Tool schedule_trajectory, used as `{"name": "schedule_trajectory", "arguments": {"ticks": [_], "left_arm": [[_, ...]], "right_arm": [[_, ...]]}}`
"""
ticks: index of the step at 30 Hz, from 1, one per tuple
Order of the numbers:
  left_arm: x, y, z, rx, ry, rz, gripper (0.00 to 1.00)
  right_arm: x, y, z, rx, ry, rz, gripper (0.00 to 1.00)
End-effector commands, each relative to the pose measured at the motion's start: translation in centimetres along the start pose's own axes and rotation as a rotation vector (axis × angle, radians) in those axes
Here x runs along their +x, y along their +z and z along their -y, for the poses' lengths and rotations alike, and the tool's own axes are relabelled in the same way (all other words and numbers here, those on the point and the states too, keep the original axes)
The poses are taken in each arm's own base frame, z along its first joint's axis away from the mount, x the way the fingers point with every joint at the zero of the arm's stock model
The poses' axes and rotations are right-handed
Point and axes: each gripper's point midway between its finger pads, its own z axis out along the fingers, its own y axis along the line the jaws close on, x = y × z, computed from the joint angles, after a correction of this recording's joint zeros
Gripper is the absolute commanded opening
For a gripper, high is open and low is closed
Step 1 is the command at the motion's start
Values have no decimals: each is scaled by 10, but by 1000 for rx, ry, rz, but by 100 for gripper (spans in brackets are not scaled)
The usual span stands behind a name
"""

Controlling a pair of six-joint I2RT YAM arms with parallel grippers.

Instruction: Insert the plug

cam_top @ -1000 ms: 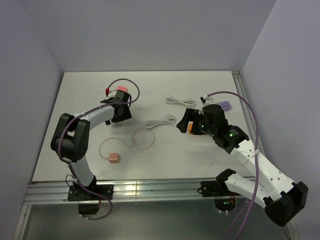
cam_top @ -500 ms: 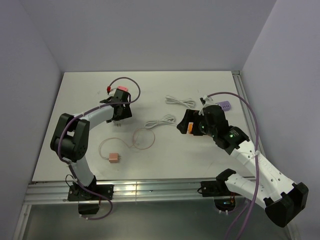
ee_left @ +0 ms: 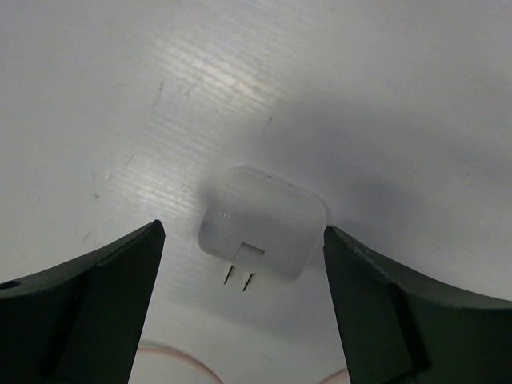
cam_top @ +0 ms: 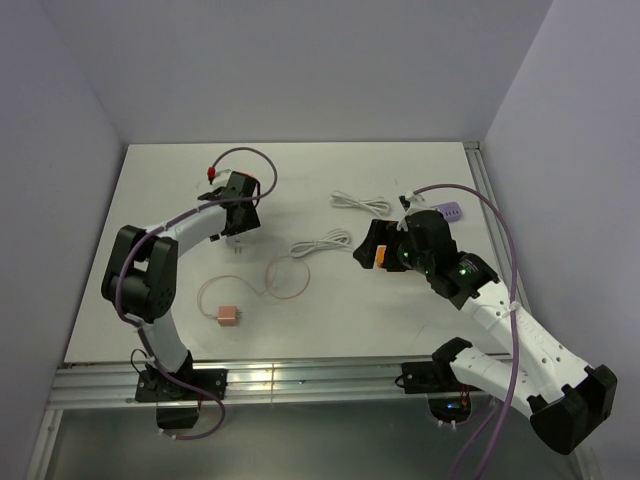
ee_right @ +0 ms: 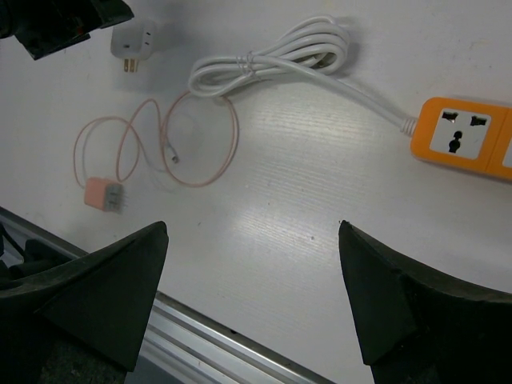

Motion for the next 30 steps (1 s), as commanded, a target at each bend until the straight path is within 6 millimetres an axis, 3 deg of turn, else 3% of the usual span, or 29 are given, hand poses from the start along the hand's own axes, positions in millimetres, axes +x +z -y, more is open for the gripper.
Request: {"name": "schedule_trajectory", "arguments": {"ticks": [1, 3, 5, 6, 7, 13, 18, 23, 29, 30], "left_arm": [[0, -12, -27, -146, -116, -15, 86], [5, -28, -29, -112, -145, -40, 86], [27, -39, -37, -96, -190, -89, 87], [23, -52, -39, -64, -225, -73, 88], [37, -57, -49, -96, -266, -103, 88], [47, -100, -54, -11, -415, -154, 88], [86, -129, -83, -137, -588, -274, 89], [119, -141, -92, -271, -603, -442, 91], [136, -144, -86, -235, -742, -477, 86], [149, -142, -86, -245, -784, -509, 86]], "right_arm": [[-8, -7, -4, -21, -22, 27, 94], [-8, -8, -4, -21, -24, 33, 94], [-7, -8, -4, -27, -20, 34, 94], [-7, -8, -5, -33, -21, 35, 94], [-7, -9, -7, -43, -20, 34, 94], [-9, -8, -10, -51, -22, 32, 93], [-8, -11, -11, -57, -18, 36, 93], [-8, -12, -13, -76, -8, 42, 93], [-12, -16, -16, -80, -11, 48, 93], [-13, -18, -17, -82, -13, 52, 93]]}}
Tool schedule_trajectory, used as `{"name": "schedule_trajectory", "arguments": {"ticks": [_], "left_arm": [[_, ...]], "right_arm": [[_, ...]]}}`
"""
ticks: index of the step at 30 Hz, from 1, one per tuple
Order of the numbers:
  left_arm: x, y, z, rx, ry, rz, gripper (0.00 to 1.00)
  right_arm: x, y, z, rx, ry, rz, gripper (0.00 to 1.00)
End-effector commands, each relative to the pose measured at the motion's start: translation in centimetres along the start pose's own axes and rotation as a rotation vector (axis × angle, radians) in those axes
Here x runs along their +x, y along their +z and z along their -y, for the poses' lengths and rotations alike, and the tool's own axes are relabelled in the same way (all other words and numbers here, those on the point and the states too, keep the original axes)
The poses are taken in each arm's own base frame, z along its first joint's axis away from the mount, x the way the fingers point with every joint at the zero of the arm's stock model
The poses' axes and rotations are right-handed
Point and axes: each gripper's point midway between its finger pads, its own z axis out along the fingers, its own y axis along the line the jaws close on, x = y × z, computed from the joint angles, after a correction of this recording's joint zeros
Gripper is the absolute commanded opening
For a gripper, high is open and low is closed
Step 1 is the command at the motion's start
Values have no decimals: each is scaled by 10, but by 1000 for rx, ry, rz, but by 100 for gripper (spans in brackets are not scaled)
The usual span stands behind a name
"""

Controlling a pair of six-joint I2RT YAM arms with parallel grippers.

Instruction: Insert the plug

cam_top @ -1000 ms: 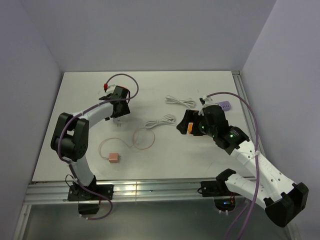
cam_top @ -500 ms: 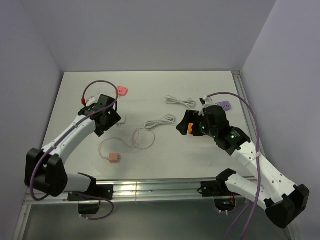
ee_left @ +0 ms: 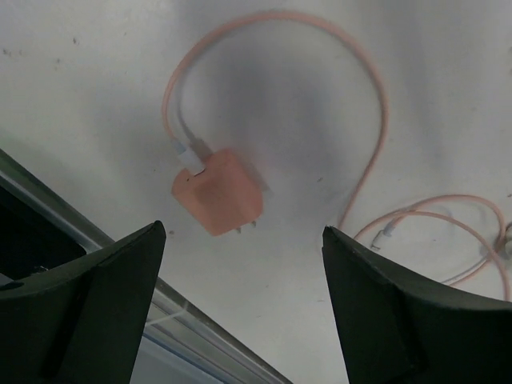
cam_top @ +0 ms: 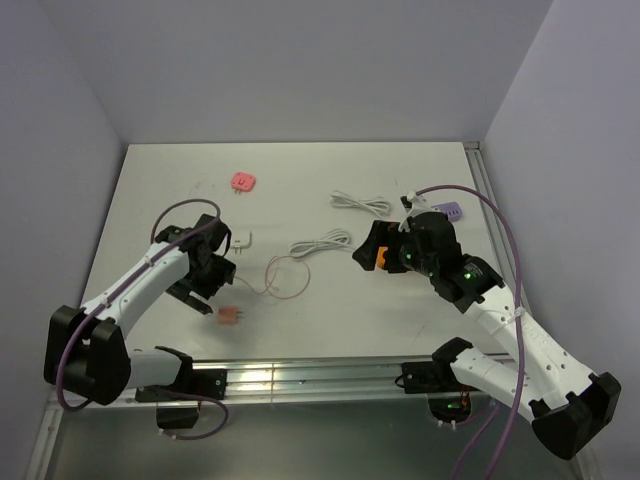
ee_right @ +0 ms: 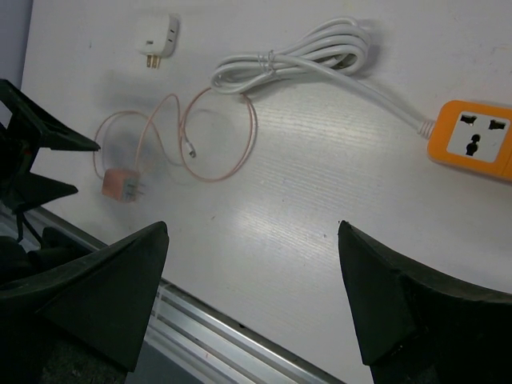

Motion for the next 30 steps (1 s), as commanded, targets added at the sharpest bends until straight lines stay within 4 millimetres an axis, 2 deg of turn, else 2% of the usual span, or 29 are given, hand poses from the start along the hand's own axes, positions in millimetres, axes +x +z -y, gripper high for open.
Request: {"name": "schedule_trajectory", "arguments": {"ticks": [1, 3, 11, 17, 24, 30], "left_arm": [[21, 4, -17, 3, -135, -87, 84], [26, 10, -24, -6, -168, -101, 84], [20, 17, -21, -36, -195, -66, 85], [26, 32, -28, -74, -209, -77, 84], [26, 38, -31, -81, -222, -71, 82], [24, 41, -33, -77, -228, -51, 76]], "right_arm": [[-12, -9, -8, -28, -10, 44, 93], [-11, -9, -6, -21, -14, 43, 93], [-9, -9, -6, -26, -14, 39, 93], [-8, -10, -3, -13, -15, 39, 93], [-4, -6, -2, -13, -14, 24, 93], [-4, -5, -2, -18, -14, 26, 93]]}}
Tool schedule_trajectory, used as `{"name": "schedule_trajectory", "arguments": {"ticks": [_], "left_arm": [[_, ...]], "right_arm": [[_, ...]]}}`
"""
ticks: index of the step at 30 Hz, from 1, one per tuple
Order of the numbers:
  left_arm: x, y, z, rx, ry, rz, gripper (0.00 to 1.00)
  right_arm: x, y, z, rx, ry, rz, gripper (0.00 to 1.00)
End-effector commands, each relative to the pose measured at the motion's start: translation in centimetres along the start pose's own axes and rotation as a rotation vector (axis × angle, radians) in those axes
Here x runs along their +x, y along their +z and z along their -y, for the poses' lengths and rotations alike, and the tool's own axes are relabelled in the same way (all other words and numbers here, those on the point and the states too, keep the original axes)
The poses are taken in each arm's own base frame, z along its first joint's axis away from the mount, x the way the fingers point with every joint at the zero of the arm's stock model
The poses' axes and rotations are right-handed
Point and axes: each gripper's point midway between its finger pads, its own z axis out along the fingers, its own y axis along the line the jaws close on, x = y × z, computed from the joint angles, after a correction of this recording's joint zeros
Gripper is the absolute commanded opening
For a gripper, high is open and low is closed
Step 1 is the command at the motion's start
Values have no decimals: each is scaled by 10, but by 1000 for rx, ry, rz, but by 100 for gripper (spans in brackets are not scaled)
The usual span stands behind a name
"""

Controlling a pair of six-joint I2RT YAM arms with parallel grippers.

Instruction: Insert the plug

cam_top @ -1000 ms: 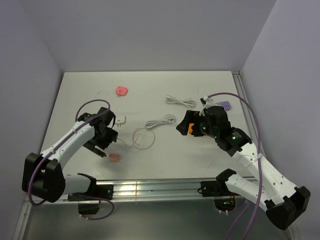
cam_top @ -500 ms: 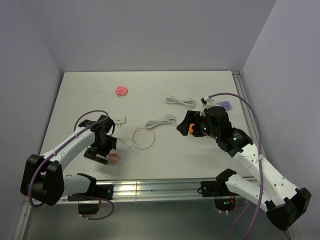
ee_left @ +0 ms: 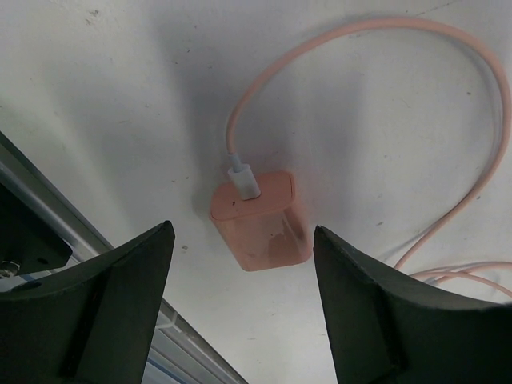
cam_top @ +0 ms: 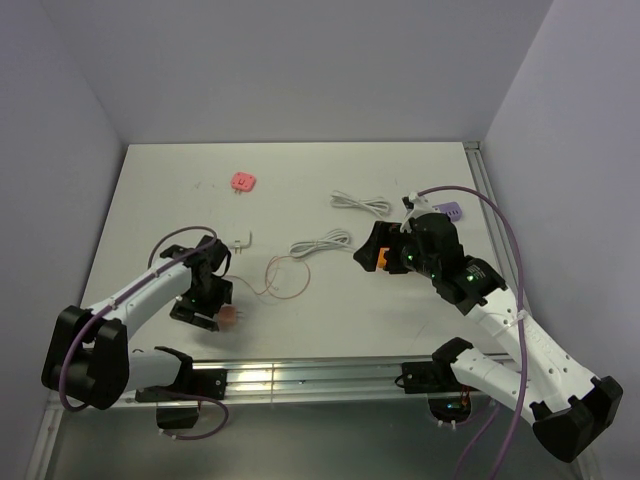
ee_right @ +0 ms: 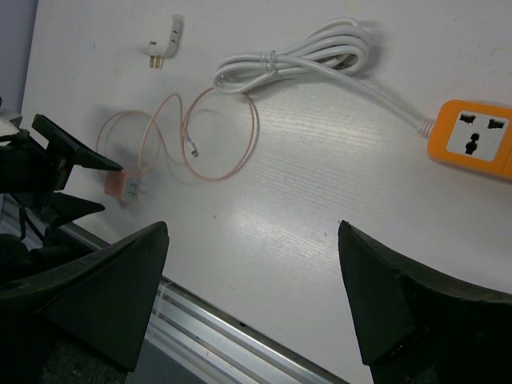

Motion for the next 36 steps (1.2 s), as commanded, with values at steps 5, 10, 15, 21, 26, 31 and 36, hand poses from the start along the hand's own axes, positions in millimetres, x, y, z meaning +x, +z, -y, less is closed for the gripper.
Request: {"name": "schedule_trajectory", "arguments": {"ticks": [5, 10, 15, 21, 26, 31, 36], "left_arm": [[-1, 5, 4, 18, -9, 15, 74], [-34, -19, 22, 81, 16, 194, 76], [-57, -73, 80, 247, 219, 359, 81], [-54, -95, 161, 455, 627, 464, 98], [-48, -69, 195, 423, 833, 488, 100], [-41, -44, 216, 408, 992, 489, 99], [-42, -32, 230, 446, 1095, 454, 100]], "right_arm": [[-1, 2, -2, -18, -10, 5, 93], [2, 3, -1, -18, -5, 0, 93], [0, 0, -2, -20, -13, 2, 93], [-3, -1, -7, -36, -11, 6, 93], [-3, -5, -5, -30, -13, 16, 93], [-3, -6, -4, -25, -18, 19, 93], [-1, -4, -3, -30, -18, 16, 93]]}}
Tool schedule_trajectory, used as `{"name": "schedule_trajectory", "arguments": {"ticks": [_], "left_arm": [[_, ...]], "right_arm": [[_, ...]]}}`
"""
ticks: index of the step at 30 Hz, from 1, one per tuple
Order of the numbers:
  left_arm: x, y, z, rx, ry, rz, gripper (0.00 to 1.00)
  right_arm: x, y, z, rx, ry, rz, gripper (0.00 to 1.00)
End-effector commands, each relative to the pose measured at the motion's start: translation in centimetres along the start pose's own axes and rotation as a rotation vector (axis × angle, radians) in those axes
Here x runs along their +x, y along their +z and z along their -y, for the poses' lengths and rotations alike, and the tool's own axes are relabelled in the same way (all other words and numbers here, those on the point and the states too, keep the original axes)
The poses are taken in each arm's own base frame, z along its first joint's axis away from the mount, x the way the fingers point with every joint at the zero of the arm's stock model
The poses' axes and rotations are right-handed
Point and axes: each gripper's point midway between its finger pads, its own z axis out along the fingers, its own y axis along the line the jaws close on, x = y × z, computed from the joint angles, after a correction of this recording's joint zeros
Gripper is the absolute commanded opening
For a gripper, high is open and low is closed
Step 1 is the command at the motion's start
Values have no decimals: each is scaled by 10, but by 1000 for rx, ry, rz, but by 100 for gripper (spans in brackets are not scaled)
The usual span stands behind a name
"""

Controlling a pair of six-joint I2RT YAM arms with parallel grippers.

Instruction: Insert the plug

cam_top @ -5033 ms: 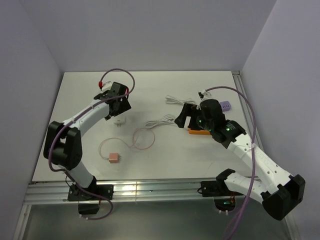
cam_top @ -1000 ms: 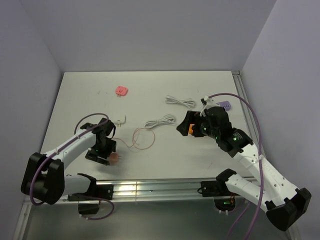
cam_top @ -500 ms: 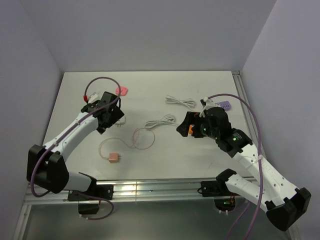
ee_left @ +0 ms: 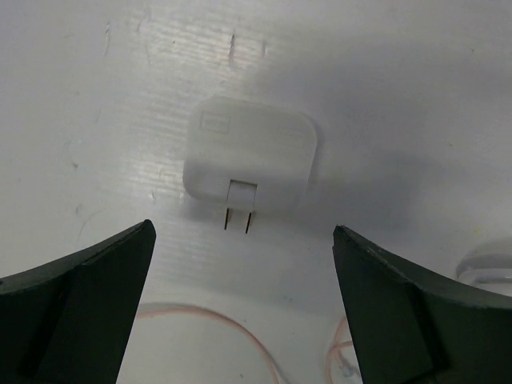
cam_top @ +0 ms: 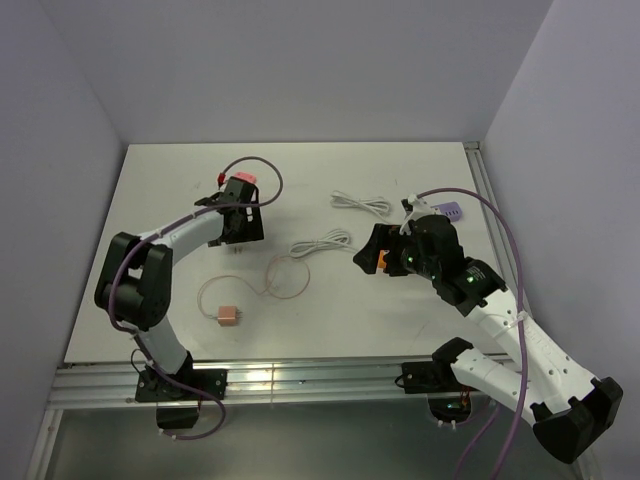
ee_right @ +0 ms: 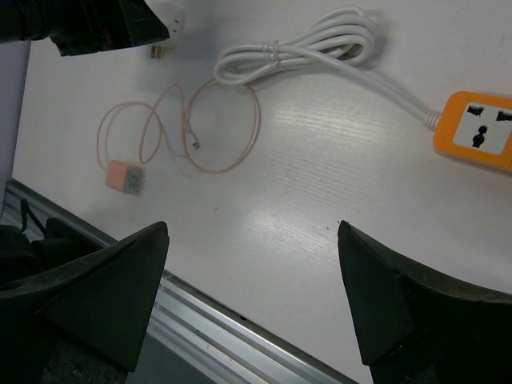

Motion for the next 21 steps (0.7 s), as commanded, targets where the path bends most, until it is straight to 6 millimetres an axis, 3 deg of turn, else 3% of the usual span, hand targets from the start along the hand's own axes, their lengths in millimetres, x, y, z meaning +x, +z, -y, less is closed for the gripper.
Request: {"name": "schedule_trajectory", "arguments": {"ticks": [1, 7, 14, 21], "left_arm": [[-31, 7, 14, 98, 78, 59, 99], [-29, 23, 10, 88, 87, 37, 97], [-35, 26, 16, 101, 71, 50, 92], [-30, 35, 13, 67, 61, 24, 72]], "right_arm": [[-7, -4, -3, -19, -21, 35, 93], [-7, -3, -2, -15, -25, 32, 93], [-4, -2, -2, -20, -26, 27, 93], [-5, -2, -2, -15, -23, 29, 93]]}}
